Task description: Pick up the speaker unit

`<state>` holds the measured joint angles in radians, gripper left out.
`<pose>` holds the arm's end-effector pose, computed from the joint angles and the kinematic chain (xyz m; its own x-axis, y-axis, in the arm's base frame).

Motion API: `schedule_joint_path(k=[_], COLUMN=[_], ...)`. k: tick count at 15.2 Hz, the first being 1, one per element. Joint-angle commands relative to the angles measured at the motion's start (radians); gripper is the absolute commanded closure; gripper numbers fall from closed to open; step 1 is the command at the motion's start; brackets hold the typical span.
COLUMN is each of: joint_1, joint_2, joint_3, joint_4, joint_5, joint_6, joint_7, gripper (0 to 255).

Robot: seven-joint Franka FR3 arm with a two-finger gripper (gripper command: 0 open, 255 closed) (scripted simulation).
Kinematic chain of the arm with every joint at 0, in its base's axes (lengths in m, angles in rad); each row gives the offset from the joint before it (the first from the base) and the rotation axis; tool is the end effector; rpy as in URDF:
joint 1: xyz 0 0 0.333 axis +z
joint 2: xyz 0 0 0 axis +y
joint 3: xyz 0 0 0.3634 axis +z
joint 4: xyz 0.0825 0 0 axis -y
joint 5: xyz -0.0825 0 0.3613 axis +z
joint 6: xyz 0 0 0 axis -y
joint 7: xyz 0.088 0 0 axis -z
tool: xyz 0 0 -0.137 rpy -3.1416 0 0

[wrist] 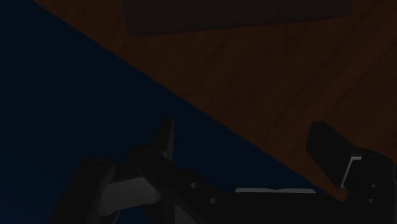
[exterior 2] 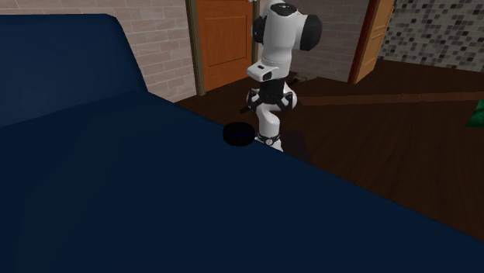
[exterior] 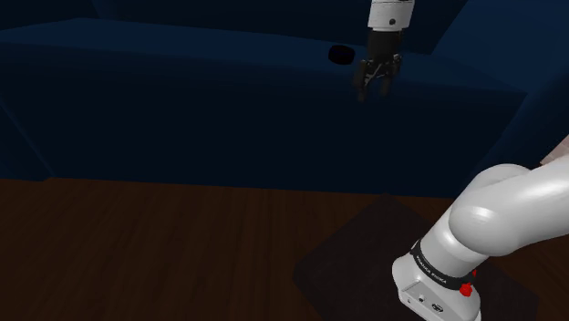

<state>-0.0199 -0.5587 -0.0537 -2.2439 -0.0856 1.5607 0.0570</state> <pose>0.3143 -0.0394 0.5786 0.9855 -0.1189 -0.1213 -0.1118 -0.9917 0.0636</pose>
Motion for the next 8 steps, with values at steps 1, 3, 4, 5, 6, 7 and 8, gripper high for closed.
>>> schedule_joint_path(k=[1,3,4,5,6,7,8], joint_1=[-0.004,-0.008,-0.01,-0.011,-0.013,-0.015,-0.016], joint_2=[0.052,0.111,0.14,0.169,0.198,0.228,0.257], joint_3=[-0.012,-0.024,-0.03,-0.036,-0.042,-0.047,-0.053], joint_4=[0.048,0.109,0.141,0.174,0.207,0.242,0.278], joint_5=[-0.006,-0.008,-0.009,-0.009,-0.009,-0.008,-0.006], joint_6=[0.029,0.051,0.06,0.068,0.075,0.081,0.087], joint_7=[-0.012,-0.024,-0.031,-0.037,-0.044,-0.051,-0.057], gripper=[0,0,0,0,0,0,0])
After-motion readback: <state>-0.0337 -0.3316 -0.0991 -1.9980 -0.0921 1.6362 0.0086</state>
